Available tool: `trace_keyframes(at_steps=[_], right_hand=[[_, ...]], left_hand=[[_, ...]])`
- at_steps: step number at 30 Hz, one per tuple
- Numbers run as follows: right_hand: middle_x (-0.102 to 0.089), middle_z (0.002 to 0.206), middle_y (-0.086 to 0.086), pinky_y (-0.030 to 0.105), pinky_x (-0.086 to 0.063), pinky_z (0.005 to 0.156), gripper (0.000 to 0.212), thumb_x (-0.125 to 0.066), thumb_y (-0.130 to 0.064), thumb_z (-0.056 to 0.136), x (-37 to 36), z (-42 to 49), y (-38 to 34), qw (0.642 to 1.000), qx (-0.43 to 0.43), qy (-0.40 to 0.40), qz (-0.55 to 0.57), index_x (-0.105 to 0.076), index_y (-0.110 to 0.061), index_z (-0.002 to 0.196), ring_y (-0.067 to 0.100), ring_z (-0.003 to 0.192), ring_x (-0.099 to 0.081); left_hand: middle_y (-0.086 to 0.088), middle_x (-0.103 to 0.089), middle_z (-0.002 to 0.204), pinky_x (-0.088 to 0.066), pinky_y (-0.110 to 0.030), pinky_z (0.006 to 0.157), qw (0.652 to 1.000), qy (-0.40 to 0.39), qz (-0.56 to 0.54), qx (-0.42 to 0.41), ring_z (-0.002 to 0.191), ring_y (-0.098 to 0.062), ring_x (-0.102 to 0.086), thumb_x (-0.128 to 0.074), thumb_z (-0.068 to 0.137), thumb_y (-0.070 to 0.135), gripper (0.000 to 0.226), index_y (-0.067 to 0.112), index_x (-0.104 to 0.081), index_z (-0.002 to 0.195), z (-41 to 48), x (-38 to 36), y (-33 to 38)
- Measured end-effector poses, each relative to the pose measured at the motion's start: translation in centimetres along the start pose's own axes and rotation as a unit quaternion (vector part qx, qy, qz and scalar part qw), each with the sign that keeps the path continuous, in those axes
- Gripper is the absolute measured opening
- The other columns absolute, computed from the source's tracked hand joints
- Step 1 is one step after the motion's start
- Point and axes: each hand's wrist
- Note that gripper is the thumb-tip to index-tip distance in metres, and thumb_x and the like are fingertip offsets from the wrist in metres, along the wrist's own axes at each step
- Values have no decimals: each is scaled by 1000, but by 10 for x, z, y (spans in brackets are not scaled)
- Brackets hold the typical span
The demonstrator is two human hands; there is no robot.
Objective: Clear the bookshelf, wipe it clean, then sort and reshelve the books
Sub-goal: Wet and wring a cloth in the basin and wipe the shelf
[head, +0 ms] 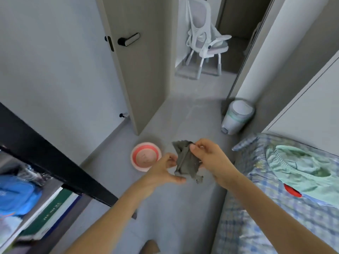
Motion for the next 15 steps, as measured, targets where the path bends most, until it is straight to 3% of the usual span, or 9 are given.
trace_keyframes(at_steps=[2,5,7,9,11,13,15], right_hand=[[-57,74,8,35,-49,65,18,-56,-19,96,7,31,3,997,-43,23,59,-55,-10,81,19,68,-55],[-57,71,7,29,-52,56,21,-55,-19,97,14,93,15,990,-100,47,93,-53,-9,79,16,60,-56],[-55,65,5,24,-49,47,21,-52,-16,98,15,132,31,980,-140,46,134,-52,-9,79,11,54,-56],[-54,67,5,23,-48,45,12,-50,-13,99,14,169,48,971,-180,38,153,-53,-7,90,10,52,-55],[-57,74,8,29,-51,51,9,-49,-10,99,12,217,71,970,-216,62,88,-52,-9,107,17,59,-57],[-59,81,8,40,-54,65,24,-44,-11,98,11,258,96,971,-212,85,-70,-48,-15,122,27,70,-59],[-60,91,3,41,-49,77,33,-42,-12,98,6,296,112,957,-179,68,-216,-47,-21,129,31,83,-59]], left_hand=[[-3,-67,99,-50,-22,82,1000,22,-8,14,94,-13,-63,-87,58,15,49,18,-59,99,19,-3,-5],[-6,-67,88,-48,-27,81,998,51,-21,28,87,-18,-63,-85,63,20,31,16,-64,86,61,4,-11],[3,-66,80,-47,-19,72,998,32,-36,51,78,-7,-62,-80,74,7,20,16,-64,82,91,14,-18],[11,-61,68,-42,-9,61,997,20,-36,63,62,7,-56,-75,80,9,17,20,-63,76,122,24,-22],[7,-49,64,-32,-10,55,998,35,-9,57,54,6,-47,-71,85,15,18,18,-60,71,166,41,-31],[-1,-43,68,-28,-20,58,997,58,7,56,61,-5,-42,-69,86,19,18,6,-62,76,205,57,-37],[-8,-42,76,-26,-26,62,995,68,46,58,72,-16,-40,-69,78,31,26,6,-63,82,244,75,-42]])
Point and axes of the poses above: each hand's wrist, its own z-axis towards the middle knuckle, its own x-axis out of the back of the hand, y = z × x
